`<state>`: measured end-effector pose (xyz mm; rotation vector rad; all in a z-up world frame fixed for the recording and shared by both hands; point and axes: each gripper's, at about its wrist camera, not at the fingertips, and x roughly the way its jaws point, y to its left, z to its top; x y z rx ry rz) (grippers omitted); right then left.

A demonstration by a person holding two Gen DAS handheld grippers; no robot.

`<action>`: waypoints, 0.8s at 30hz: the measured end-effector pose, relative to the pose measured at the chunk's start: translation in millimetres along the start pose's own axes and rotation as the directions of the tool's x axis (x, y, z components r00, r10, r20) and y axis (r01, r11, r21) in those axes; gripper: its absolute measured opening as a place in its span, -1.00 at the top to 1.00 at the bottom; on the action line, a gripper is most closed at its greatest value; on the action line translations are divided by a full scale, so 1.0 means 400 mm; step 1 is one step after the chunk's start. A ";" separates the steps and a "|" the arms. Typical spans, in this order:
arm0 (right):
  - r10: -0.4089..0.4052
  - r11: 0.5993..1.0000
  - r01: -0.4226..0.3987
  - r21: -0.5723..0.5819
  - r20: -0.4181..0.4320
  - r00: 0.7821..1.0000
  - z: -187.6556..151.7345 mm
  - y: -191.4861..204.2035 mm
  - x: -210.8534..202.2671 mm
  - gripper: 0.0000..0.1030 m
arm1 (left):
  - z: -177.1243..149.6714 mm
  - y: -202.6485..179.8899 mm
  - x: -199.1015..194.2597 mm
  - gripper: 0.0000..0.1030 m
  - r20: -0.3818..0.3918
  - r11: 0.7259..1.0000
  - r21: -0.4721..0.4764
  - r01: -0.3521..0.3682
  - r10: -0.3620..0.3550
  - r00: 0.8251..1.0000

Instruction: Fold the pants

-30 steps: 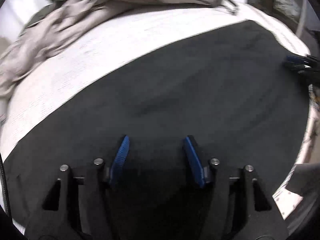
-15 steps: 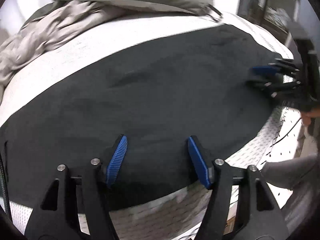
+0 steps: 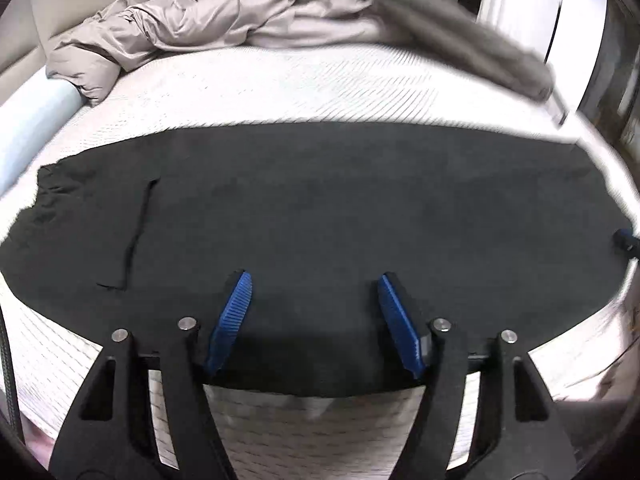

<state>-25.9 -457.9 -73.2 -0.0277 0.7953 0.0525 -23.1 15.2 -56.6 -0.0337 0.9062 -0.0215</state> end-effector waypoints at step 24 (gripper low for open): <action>0.089 0.991 -0.093 -0.095 -0.050 0.995 -0.039 0.142 0.040 -0.22 | 0.033 -0.391 -0.004 -0.19 0.030 0.962 0.245 0.123 -0.134 0.991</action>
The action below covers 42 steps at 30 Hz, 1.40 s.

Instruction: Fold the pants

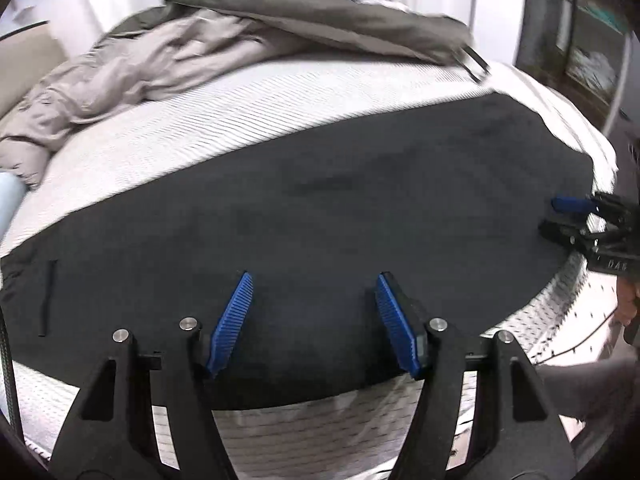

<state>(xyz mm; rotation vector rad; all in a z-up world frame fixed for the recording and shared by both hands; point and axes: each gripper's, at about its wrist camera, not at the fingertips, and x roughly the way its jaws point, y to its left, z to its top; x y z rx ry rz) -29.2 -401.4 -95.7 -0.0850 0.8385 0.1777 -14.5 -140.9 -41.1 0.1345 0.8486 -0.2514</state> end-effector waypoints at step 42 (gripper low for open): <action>0.446 0.567 -0.532 0.629 0.309 0.840 -0.133 0.044 0.024 0.55 | -0.097 -0.060 0.050 0.70 0.080 0.763 -0.607 0.222 -0.219 0.972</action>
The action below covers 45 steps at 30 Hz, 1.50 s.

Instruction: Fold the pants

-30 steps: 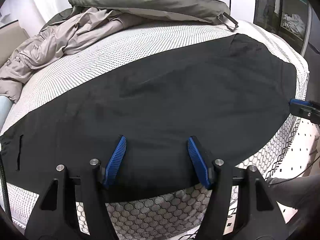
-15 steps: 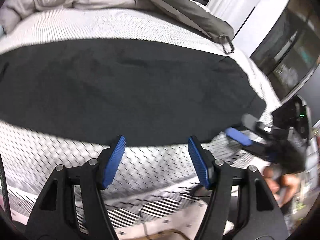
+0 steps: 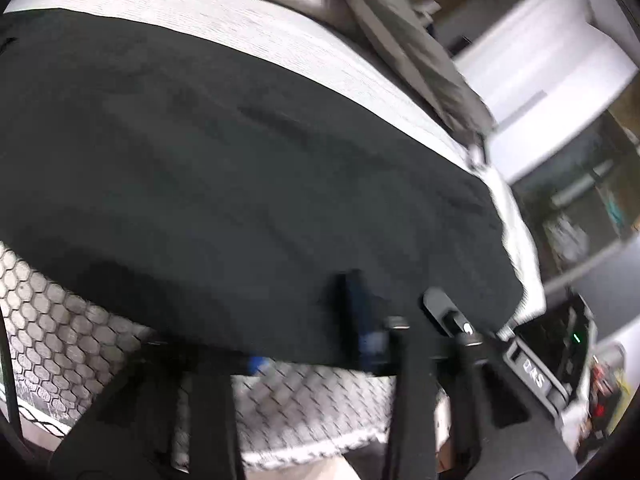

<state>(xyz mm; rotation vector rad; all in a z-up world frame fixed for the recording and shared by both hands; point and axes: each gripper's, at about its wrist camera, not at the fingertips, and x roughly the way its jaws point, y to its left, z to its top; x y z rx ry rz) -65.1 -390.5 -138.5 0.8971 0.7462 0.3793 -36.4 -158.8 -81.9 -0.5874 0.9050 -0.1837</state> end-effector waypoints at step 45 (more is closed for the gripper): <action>-0.261 0.960 0.217 0.176 0.288 0.921 0.313 -0.205 -0.298 0.39 | 0.209 0.570 -0.351 0.18 0.141 0.968 -0.132 -0.213 0.231 0.963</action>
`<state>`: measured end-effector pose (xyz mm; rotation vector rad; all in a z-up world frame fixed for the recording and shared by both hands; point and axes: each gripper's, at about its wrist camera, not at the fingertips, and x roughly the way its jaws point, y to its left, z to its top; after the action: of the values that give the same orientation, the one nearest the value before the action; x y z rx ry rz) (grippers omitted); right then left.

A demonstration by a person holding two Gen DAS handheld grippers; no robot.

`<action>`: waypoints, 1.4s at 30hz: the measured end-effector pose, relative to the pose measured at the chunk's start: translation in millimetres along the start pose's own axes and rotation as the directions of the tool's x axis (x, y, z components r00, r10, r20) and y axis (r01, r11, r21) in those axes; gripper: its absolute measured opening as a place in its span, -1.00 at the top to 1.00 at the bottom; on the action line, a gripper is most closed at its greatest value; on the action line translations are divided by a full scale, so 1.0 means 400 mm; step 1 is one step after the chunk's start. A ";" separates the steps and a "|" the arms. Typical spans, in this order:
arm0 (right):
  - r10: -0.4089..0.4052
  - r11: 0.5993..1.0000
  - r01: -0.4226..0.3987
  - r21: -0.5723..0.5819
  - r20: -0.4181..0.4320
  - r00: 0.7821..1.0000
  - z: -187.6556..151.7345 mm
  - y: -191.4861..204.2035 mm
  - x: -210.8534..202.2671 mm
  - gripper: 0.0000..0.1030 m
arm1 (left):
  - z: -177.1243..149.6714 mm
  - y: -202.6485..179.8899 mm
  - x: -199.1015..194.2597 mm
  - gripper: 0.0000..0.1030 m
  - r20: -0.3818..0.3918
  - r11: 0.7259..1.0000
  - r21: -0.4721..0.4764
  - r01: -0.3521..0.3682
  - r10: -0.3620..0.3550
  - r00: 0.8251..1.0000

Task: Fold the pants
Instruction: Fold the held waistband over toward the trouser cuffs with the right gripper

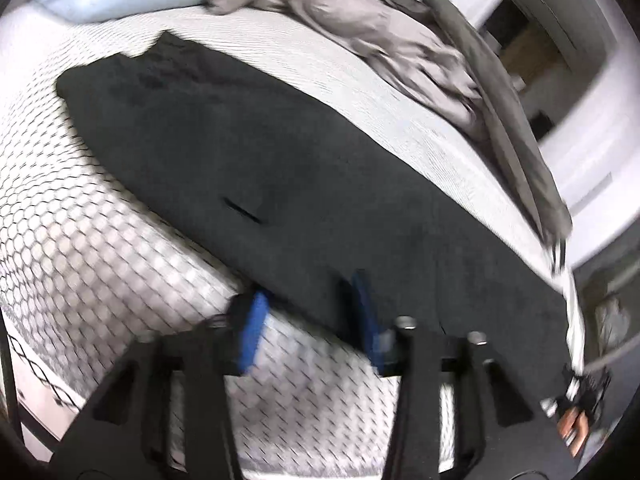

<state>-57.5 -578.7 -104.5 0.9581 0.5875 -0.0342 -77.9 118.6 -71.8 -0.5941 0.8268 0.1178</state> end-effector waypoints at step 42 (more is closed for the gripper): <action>0.113 0.581 -0.520 -0.627 -0.570 0.814 -0.397 0.594 0.148 -0.11 | 0.049 -0.285 0.093 -0.39 -0.140 0.940 0.180 0.291 -0.268 0.953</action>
<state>-13.4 -302.4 -21.5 0.1887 0.7717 0.7787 -3.0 29.8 -37.0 -0.5266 0.8442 -0.2595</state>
